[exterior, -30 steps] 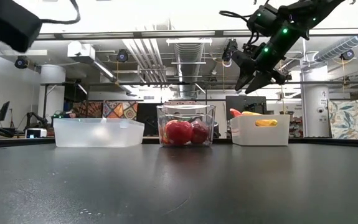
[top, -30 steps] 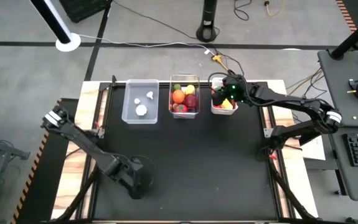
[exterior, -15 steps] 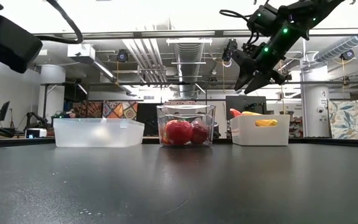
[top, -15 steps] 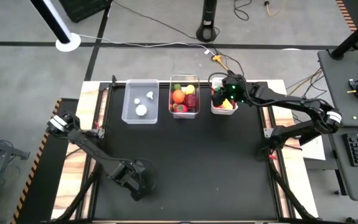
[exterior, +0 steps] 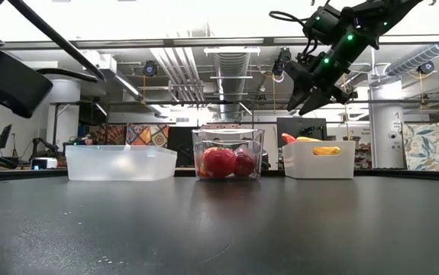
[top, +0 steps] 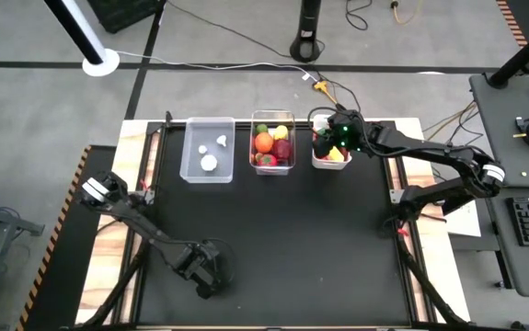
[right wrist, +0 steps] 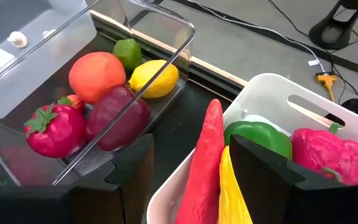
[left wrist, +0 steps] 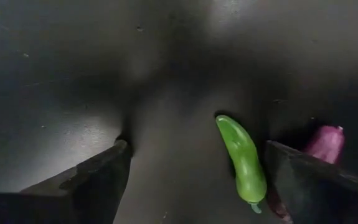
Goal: Sort produce into baskets
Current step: Put the green chili into the left transparent bin
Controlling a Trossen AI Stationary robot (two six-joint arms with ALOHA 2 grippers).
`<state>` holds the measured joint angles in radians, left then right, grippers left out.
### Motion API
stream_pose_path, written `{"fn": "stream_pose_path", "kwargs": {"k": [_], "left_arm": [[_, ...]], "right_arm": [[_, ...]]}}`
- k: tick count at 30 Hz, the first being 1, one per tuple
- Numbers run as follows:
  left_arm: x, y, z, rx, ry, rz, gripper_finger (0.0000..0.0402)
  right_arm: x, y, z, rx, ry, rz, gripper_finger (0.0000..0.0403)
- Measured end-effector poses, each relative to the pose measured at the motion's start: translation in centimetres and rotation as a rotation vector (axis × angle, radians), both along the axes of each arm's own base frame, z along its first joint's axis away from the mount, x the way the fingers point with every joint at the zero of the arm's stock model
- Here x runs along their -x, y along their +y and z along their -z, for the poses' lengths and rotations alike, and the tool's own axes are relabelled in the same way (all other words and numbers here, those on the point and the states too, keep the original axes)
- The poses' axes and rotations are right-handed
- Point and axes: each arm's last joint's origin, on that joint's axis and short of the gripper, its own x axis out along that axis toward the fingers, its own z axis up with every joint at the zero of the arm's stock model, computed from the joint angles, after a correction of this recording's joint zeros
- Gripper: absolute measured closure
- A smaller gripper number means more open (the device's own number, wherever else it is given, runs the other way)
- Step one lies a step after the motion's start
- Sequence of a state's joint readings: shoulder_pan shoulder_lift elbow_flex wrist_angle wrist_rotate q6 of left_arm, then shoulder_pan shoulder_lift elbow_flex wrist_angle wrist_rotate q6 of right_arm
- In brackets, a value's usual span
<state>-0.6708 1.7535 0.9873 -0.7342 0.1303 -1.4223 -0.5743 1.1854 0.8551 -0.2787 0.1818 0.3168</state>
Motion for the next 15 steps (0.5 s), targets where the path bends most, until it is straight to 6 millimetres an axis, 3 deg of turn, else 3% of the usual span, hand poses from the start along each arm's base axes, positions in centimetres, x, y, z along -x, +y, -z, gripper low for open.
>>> {"fn": "stream_pose_path", "kwargs": {"k": [7, 15], "left_arm": [[-0.01, 0.05, 0.04, -0.035, 0.01, 0.0, 0.0102], [0.11, 0.18, 0.06, -0.06, 0.015, 0.014, 0.0205]], "right_arm": [[-0.01, 0.01, 0.0, -0.001, 0.0, -0.005, 0.0199], [-0.01, 0.01, 0.0, 0.001, 0.002, -0.006, 0.0199]]}}
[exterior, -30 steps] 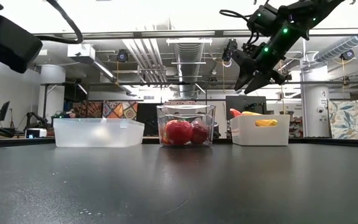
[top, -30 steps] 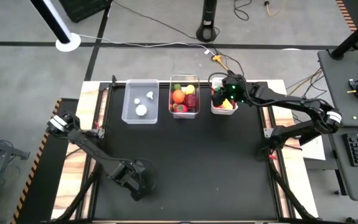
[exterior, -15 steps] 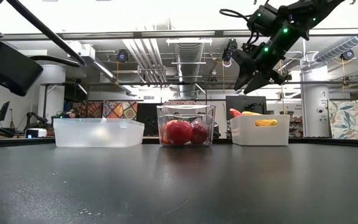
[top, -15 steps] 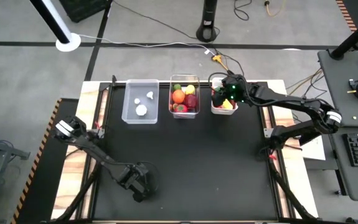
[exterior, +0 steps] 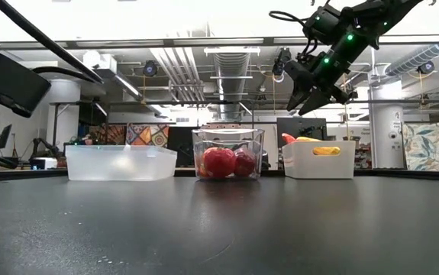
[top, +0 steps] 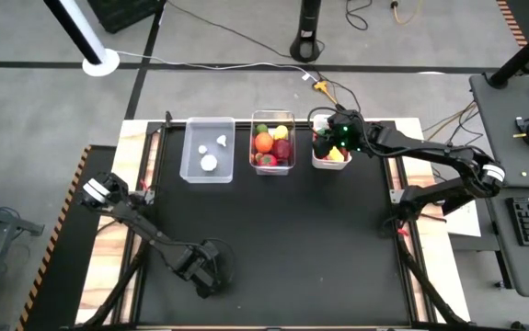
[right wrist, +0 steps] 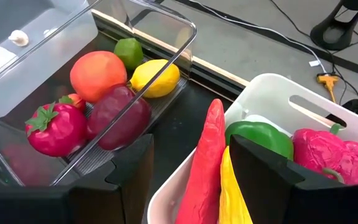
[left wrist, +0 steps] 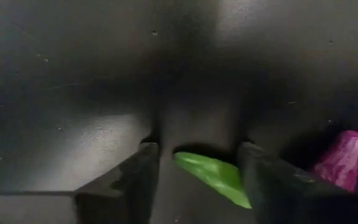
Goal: Sort produce into baskets
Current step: Put the green chili into the left transparent bin
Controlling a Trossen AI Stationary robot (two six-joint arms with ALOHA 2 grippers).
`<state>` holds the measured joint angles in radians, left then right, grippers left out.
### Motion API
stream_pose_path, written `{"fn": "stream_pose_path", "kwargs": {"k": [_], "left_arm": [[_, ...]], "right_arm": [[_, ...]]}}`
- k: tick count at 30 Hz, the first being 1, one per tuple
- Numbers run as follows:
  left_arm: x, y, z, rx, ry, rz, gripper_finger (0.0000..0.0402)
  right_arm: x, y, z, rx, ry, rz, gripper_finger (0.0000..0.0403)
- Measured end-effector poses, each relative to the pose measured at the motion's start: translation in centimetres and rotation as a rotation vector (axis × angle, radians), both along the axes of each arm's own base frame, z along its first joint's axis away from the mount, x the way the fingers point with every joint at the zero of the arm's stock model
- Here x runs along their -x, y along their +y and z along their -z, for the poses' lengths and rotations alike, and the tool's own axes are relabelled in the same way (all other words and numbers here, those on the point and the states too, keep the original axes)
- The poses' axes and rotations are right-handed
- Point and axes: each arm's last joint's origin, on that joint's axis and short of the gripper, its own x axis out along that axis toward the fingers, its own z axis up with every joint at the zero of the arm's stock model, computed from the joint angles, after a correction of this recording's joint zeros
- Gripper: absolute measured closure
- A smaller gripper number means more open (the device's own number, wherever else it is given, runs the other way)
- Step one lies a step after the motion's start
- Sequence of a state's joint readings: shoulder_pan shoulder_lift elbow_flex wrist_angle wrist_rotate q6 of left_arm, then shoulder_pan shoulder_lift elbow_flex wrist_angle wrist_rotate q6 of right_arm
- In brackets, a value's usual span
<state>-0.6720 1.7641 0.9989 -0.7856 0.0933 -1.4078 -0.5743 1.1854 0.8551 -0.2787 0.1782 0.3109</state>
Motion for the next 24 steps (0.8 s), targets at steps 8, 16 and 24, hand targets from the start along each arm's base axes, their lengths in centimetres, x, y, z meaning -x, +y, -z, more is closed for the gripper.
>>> {"fn": "stream_pose_path", "kwargs": {"k": [8, 16, 24], "left_arm": [[-0.1, -0.1, -0.1, 0.0, -0.004, -0.008, 0.0324], [-0.2, -0.1, -0.6, -0.019, 0.003, 0.026, 0.0396], [-0.7, -0.8, -3.0, -0.002, 0.006, -0.106, 0.0359]], "right_arm": [[0.0, 0.0, 0.0, 0.001, 0.001, -0.001, 0.0199], [0.0, 0.0, 0.0, 0.009, 0.009, -0.009, 0.0199], [0.0, 0.0, 0.0, 0.007, 0.008, -0.012, 0.0199]]}}
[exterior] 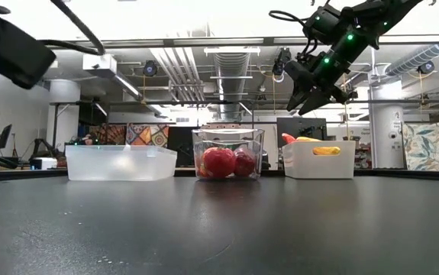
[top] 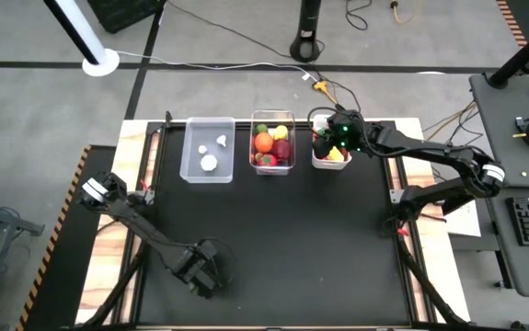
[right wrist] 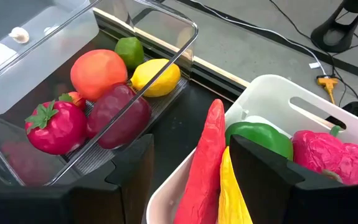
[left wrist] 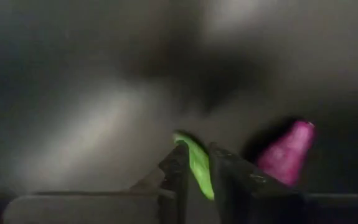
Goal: Sort produce into baskets
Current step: Put the green chili into the left transparent bin
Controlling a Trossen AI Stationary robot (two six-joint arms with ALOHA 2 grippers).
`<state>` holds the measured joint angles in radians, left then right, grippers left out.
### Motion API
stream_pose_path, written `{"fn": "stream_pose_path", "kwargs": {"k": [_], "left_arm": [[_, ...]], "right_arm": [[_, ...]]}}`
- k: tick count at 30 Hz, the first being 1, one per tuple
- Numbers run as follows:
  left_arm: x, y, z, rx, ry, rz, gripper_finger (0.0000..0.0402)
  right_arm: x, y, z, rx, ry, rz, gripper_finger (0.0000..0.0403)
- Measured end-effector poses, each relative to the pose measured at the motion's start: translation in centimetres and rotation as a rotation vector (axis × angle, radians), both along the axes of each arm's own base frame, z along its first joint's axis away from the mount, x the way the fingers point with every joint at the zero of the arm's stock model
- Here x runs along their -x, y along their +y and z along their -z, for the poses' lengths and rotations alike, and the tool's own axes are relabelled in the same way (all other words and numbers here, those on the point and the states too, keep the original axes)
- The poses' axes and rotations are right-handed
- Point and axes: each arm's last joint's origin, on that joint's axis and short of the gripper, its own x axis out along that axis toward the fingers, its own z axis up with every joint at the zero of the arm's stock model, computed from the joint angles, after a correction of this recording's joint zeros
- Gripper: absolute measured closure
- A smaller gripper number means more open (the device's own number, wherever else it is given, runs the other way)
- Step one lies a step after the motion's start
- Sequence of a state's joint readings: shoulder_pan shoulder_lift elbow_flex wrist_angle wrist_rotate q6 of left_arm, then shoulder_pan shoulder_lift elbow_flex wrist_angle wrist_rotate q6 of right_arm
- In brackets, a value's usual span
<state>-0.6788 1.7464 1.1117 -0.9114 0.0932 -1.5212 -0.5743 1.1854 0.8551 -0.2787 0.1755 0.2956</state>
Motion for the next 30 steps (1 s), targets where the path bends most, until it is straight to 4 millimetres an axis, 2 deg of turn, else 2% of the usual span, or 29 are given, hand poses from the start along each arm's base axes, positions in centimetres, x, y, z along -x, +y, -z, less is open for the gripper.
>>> {"fn": "stream_pose_path", "kwargs": {"k": [6, 11, 15, 20, 27, 30], "left_arm": [[0.7, -1.1, -0.2, 0.036, 0.038, -0.158, 0.0293], [1.1, -2.3, 0.5, 0.043, 0.037, -0.188, 0.0235], [1.0, -2.7, 1.6, 0.023, 0.05, -0.179, 0.022], [0.6, -3.0, 2.7, 0.021, 0.056, -0.133, 0.0253], [0.6, -3.0, 2.5, 0.032, 0.044, -0.13, 0.0368], [0.8, -2.8, 1.8, 0.04, 0.035, -0.128, 0.0388]], "right_arm": [[0.0, 0.0, 0.0, -0.002, -0.002, 0.002, 0.0199], [0.0, 0.0, 0.0, 0.003, 0.002, -0.004, 0.0199], [0.0, 0.0, 0.0, 0.006, -0.001, -0.004, 0.02], [0.0, 0.0, -0.1, 0.008, -0.002, -0.006, 0.0199], [0.0, 0.0, -0.1, 0.008, -0.002, -0.006, 0.0199], [0.0, 0.0, -0.1, 0.008, -0.002, -0.006, 0.0199]]}}
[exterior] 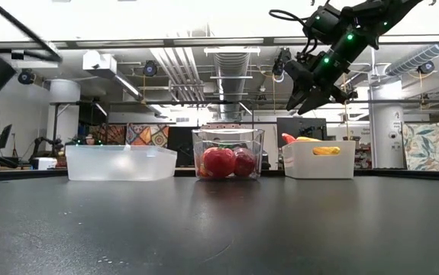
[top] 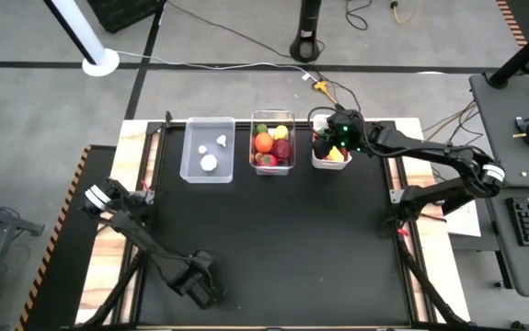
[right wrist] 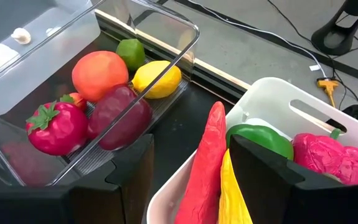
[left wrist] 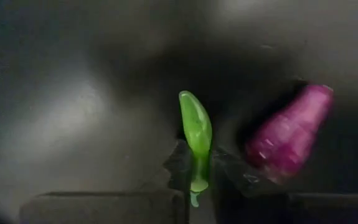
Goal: Sort produce into baskets
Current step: Put the green chili into the left transparent bin
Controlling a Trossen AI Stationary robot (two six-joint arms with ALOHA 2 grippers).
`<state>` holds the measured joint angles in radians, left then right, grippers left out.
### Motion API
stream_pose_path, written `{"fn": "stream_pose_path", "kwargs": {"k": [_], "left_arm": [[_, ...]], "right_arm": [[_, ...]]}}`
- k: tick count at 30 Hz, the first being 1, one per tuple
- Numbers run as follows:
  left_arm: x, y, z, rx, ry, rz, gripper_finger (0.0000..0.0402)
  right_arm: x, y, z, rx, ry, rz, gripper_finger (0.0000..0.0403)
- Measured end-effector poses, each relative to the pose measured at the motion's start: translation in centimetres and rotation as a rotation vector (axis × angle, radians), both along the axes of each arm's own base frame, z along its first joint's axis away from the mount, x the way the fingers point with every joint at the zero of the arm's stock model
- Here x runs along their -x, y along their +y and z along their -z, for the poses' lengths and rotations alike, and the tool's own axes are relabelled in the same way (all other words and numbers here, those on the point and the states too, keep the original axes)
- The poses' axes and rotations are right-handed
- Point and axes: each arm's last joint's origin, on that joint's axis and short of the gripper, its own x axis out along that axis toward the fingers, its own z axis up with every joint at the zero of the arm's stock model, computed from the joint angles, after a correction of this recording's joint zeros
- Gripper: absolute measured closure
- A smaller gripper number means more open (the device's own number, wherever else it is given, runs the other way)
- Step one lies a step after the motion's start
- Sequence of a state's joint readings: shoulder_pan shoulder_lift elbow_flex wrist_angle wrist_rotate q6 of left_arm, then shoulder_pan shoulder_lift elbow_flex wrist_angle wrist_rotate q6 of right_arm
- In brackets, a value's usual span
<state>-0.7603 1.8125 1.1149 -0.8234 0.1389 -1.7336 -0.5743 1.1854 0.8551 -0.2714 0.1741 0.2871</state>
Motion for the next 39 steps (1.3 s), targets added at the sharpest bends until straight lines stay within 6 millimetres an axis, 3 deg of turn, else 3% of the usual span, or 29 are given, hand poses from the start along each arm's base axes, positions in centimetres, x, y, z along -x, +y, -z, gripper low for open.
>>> {"fn": "stream_pose_path", "kwargs": {"k": [7, 15, 21, 27, 35, 39], "left_arm": [[-0.4, 2.3, -3.6, 0.049, -0.094, 0.077, 0.037], [-1.4, 8.7, -9.1, -0.096, -0.362, 0.044, 0.0393], [-1.9, 15.9, -12.5, -0.302, -0.531, 0.005, 0.0392], [-1.2, 24.4, -14.2, -0.458, -0.527, -0.06, 0.0392], [1.9, 36.7, -13.4, -0.497, -0.445, -0.071, 0.0392], [3.7, 41.2, -11.6, -0.488, -0.371, -0.11, 0.0392]], "right_arm": [[0.0, 0.0, 0.0, -0.001, -0.001, -0.001, 0.02], [0.0, 0.0, 0.0, -0.008, -0.007, 0.006, 0.02], [0.0, 0.0, 0.0, -0.026, -0.026, 0.026, 0.02], [0.0, 0.0, 0.0, -0.044, -0.045, 0.047, 0.02], [0.0, 0.0, 0.0, -0.089, -0.082, 0.094, 0.02], [0.0, 0.0, 0.1, -0.098, -0.089, 0.104, 0.0199]]}}
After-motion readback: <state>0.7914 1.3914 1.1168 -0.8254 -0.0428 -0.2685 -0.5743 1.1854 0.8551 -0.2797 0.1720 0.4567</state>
